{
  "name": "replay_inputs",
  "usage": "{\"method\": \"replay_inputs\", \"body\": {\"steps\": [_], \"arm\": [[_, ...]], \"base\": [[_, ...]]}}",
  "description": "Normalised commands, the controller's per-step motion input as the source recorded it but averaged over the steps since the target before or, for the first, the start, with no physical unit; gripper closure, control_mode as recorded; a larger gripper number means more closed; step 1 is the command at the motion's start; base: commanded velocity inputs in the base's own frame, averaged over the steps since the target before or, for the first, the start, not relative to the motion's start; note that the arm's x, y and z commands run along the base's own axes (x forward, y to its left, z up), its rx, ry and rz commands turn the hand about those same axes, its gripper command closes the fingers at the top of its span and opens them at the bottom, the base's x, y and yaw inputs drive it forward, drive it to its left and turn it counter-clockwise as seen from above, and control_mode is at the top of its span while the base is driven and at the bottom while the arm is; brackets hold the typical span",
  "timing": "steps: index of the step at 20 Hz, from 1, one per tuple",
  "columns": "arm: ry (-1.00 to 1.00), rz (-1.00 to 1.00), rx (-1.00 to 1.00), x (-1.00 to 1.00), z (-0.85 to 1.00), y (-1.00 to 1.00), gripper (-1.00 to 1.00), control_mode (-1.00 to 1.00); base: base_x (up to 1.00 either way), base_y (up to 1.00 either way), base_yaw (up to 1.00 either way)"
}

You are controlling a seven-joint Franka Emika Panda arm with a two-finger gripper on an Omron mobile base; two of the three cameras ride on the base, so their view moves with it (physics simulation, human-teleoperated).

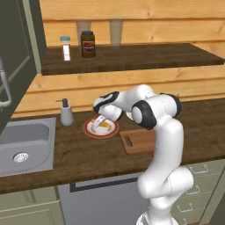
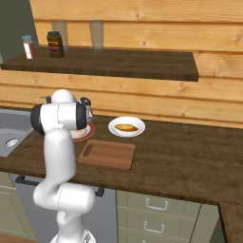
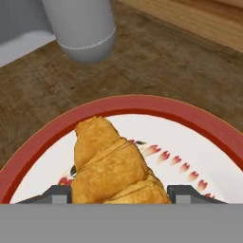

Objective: From the different types of pastries on the counter, select a croissant and place it on the cutting board. Then retrieve a jar of jam from the cabinet and place it alongside the croissant on the cutting board.

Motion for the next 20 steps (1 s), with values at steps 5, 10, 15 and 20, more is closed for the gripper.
{"method": "replay_inputs", "body": {"steps": [5,10,15,20], "arm": [[0.01,0.17,-0.01,-0.02,0.29,-0.06,1.00,-1.00],[0.08,0.36,-0.28,0.00,0.38,0.04,1.00,-1.00],[0.10,0.43,-0.20,-0.04,0.30,0.02,1.00,-1.00],[0.08,0.23,-0.06,-0.18,0.33,0.11,1.00,-1.00]], "base": [[0.00,0.00,0.00],[0.00,0.00,0.00],[0.00,0.00,0.00],[0.00,0.00,0.00]]}}
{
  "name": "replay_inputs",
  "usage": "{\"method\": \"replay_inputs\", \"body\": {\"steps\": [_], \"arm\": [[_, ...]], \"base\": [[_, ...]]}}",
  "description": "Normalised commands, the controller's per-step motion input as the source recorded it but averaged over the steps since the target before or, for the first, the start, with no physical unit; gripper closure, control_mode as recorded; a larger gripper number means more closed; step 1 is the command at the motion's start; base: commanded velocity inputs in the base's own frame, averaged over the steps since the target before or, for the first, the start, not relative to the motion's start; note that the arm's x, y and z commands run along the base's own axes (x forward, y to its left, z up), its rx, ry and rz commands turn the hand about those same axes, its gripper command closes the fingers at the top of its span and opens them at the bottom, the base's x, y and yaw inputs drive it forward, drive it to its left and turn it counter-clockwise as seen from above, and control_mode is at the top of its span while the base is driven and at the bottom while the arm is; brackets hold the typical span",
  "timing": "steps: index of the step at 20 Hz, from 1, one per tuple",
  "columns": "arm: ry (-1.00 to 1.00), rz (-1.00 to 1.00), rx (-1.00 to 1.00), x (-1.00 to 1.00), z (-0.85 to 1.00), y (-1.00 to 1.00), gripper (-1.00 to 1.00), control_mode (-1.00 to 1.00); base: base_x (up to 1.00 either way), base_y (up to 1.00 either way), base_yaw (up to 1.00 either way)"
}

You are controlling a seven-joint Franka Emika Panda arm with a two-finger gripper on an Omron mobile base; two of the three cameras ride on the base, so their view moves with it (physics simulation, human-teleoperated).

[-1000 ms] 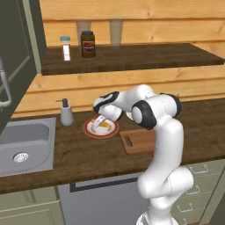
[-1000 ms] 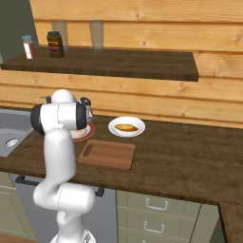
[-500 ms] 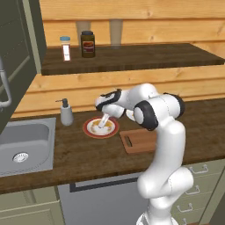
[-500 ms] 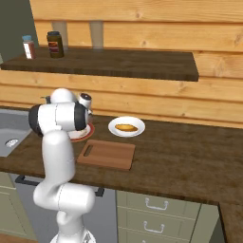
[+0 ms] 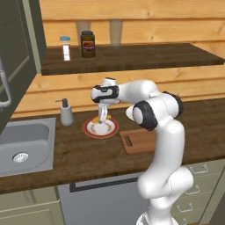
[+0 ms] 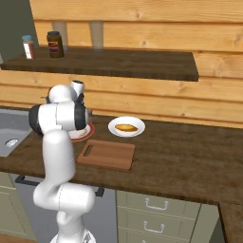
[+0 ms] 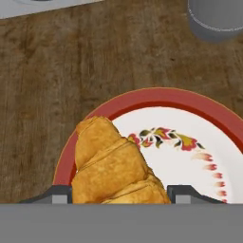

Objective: From the different types of pastries on the counter, select a croissant and place it on the cutting board. Then retrieve a jar of jam from the cabinet and place it alongside the croissant on the cutting board.

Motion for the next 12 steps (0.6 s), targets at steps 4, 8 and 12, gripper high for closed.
{"method": "replay_inputs", "body": {"steps": [4,8,12], "arm": [[0.01,-0.05,0.00,-0.08,-0.13,-0.03,1.00,-1.00],[-0.08,-0.19,-0.04,-0.53,-0.02,-0.45,1.00,-1.00],[-0.16,-0.20,-0.03,-0.69,0.00,-0.49,1.00,-1.00]], "base": [[0.00,0.00,0.00],[0.00,0.00,0.00],[0.00,0.00,0.00]]}}
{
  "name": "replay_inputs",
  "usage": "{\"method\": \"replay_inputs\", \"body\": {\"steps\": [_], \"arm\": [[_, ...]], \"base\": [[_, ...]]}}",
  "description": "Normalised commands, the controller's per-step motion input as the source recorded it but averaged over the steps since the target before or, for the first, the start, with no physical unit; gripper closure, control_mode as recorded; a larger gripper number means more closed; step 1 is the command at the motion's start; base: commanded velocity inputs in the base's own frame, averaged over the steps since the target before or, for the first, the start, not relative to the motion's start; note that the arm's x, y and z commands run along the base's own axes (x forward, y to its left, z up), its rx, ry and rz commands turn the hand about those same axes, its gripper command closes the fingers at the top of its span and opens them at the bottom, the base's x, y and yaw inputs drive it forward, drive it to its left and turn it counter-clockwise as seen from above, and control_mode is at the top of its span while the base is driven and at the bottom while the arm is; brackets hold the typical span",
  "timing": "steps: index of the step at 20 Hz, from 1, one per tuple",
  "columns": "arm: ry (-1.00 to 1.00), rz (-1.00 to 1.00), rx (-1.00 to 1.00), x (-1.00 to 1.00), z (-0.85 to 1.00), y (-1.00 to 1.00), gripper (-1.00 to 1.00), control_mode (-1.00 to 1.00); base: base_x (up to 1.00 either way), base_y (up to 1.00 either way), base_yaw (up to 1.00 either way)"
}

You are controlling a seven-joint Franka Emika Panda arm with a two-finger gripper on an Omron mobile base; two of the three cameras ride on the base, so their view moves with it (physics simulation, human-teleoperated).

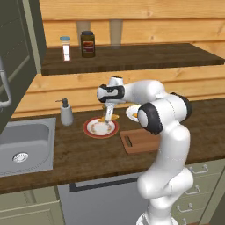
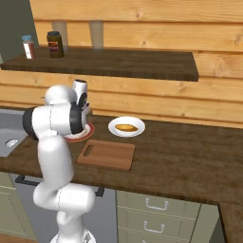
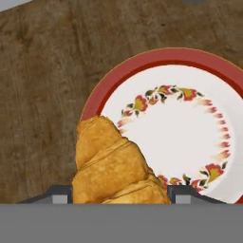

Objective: From the different types of pastries on the counter, select a croissant and place it on the cutting board. Then retrieve a jar of jam from the cabinet and place it alongside the croissant on the cutting board.

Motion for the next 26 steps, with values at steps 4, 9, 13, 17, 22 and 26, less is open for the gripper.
{"method": "replay_inputs", "body": {"steps": [4,9,13,17,22,26], "arm": [[-0.25,-0.29,-0.02,-0.83,0.00,-0.33,1.00,-1.00],[-0.15,-0.19,0.00,-0.51,-0.03,-0.37,1.00,-1.00],[0.06,-0.07,0.00,-0.22,0.00,-0.54,1.00,-1.00],[0.08,-0.02,0.00,-0.12,0.02,-0.51,1.00,-1.00],[0.09,0.00,0.01,-0.20,0.21,-0.50,1.00,-1.00],[0.08,0.00,0.05,-0.02,0.03,-0.42,1.00,-1.00]], "base": [[0.00,0.00,0.00],[0.00,0.00,0.00],[0.00,0.00,0.00],[0.00,0.00,0.00],[0.00,0.00,0.00],[0.00,0.00,0.00]]}}
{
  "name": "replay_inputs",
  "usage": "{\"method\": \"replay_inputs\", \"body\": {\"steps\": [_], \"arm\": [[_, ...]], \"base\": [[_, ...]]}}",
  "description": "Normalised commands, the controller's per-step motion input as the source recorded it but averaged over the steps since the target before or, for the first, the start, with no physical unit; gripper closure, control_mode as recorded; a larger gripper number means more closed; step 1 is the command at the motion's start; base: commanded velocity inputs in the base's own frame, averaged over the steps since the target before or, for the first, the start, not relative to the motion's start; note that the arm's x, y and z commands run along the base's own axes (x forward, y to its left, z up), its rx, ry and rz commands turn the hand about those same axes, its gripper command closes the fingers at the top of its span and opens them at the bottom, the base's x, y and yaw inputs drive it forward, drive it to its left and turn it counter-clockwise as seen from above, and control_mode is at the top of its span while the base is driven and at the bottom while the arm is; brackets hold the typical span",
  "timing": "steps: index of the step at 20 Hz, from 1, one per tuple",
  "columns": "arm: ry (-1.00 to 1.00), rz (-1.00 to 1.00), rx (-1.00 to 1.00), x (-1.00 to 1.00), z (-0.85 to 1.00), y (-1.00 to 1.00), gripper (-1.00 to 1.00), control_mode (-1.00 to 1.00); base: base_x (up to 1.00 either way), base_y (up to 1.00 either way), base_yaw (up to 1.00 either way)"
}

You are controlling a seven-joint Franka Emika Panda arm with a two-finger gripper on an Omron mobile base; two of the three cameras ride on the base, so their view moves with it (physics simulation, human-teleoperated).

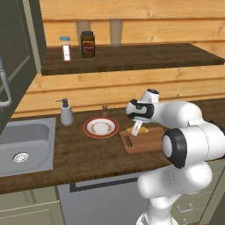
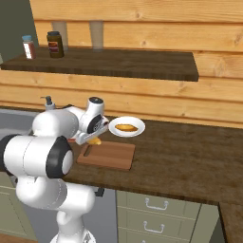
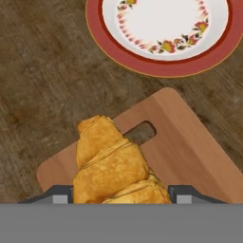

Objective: From the different types of pastries on the counter, select a croissant and place it on the cutting board. Then retrieve a jar of jam from the cabinet and place it alongside the croissant on the cutting board.

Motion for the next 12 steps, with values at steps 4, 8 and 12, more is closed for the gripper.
{"method": "replay_inputs", "body": {"steps": [4,8,12], "arm": [[0.01,0.00,0.01,0.00,0.00,-0.40,1.00,-1.00],[0.00,0.04,0.00,0.00,-0.05,-0.06,1.00,-1.00],[0.00,0.07,0.00,0.00,-0.18,0.00,1.00,-1.00]], "base": [[0.00,0.00,0.00],[0.00,0.00,0.00],[0.00,0.00,0.00]]}}
